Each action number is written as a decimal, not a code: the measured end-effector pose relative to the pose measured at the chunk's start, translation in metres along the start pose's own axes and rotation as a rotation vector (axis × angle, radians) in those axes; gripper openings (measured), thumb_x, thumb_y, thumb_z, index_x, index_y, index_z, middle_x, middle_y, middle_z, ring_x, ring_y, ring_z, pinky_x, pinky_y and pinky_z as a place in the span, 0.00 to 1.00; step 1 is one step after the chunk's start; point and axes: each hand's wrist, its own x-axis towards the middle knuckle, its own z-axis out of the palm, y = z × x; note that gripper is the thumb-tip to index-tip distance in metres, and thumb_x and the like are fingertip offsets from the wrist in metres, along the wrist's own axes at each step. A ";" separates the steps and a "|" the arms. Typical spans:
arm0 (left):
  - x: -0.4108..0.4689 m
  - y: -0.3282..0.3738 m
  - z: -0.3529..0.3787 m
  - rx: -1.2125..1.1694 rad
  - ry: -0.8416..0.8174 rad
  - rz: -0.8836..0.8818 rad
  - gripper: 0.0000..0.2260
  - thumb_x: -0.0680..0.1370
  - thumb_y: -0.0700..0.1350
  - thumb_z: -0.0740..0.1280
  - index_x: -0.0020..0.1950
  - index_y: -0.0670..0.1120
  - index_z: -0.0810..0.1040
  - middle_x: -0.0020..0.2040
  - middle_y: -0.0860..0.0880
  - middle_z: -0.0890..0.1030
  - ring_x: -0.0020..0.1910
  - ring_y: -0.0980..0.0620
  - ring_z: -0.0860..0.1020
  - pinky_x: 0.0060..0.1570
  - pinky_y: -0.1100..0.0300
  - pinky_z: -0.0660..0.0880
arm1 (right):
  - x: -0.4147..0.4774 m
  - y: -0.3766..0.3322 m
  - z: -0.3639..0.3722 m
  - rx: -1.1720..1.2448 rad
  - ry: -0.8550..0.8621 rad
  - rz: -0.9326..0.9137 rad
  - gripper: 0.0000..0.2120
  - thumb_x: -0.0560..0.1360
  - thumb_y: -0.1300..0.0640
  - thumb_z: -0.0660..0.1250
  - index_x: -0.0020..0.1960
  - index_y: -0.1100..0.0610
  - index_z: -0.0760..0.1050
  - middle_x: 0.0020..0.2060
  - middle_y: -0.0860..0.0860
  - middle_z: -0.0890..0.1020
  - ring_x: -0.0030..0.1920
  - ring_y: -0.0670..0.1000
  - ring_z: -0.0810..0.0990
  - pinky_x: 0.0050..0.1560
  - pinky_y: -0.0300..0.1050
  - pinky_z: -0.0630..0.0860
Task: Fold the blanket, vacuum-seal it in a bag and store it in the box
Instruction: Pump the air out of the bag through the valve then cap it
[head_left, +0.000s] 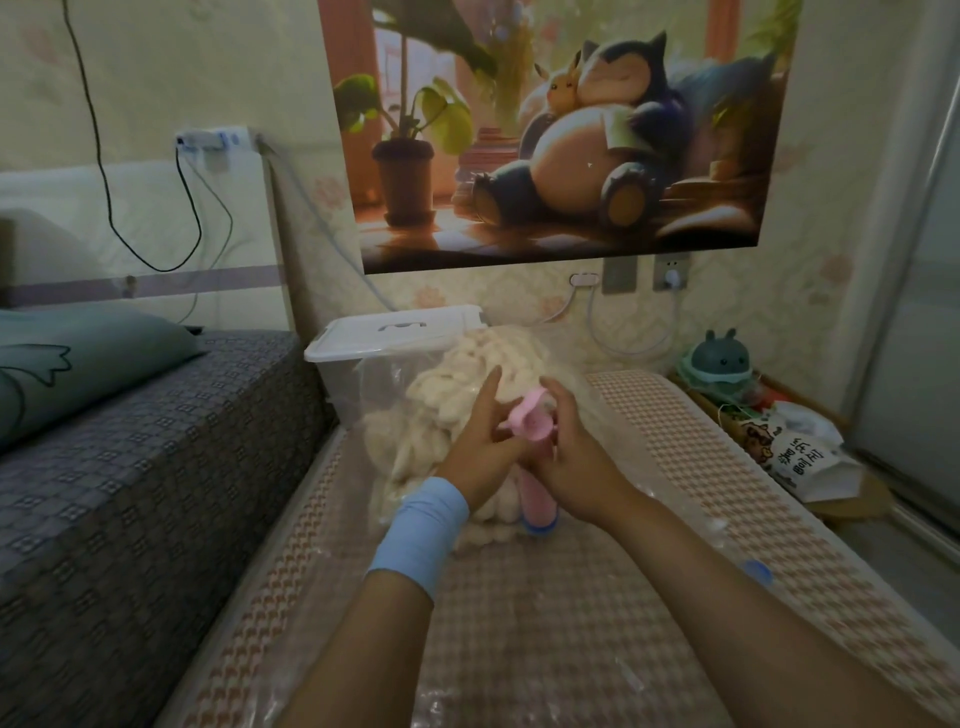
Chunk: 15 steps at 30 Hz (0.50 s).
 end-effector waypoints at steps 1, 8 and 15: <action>0.002 -0.001 0.001 -0.049 -0.015 -0.025 0.36 0.74 0.26 0.62 0.76 0.50 0.56 0.65 0.46 0.74 0.55 0.56 0.77 0.44 0.67 0.76 | 0.000 0.001 -0.003 -0.005 0.014 -0.002 0.40 0.77 0.54 0.70 0.78 0.40 0.48 0.71 0.45 0.69 0.69 0.44 0.72 0.64 0.42 0.72; 0.010 -0.022 0.020 0.219 -0.002 0.096 0.23 0.66 0.48 0.73 0.60 0.51 0.77 0.54 0.51 0.82 0.55 0.51 0.80 0.56 0.51 0.78 | 0.001 -0.013 -0.033 -0.575 0.155 -0.245 0.20 0.75 0.54 0.63 0.66 0.45 0.71 0.57 0.45 0.70 0.51 0.49 0.75 0.41 0.46 0.74; 0.021 -0.035 0.026 0.311 -0.003 0.096 0.24 0.65 0.44 0.77 0.57 0.62 0.77 0.54 0.55 0.82 0.54 0.54 0.80 0.58 0.51 0.77 | 0.008 -0.064 -0.082 -0.836 0.345 -0.432 0.08 0.80 0.51 0.60 0.49 0.54 0.74 0.44 0.47 0.72 0.42 0.48 0.71 0.37 0.42 0.67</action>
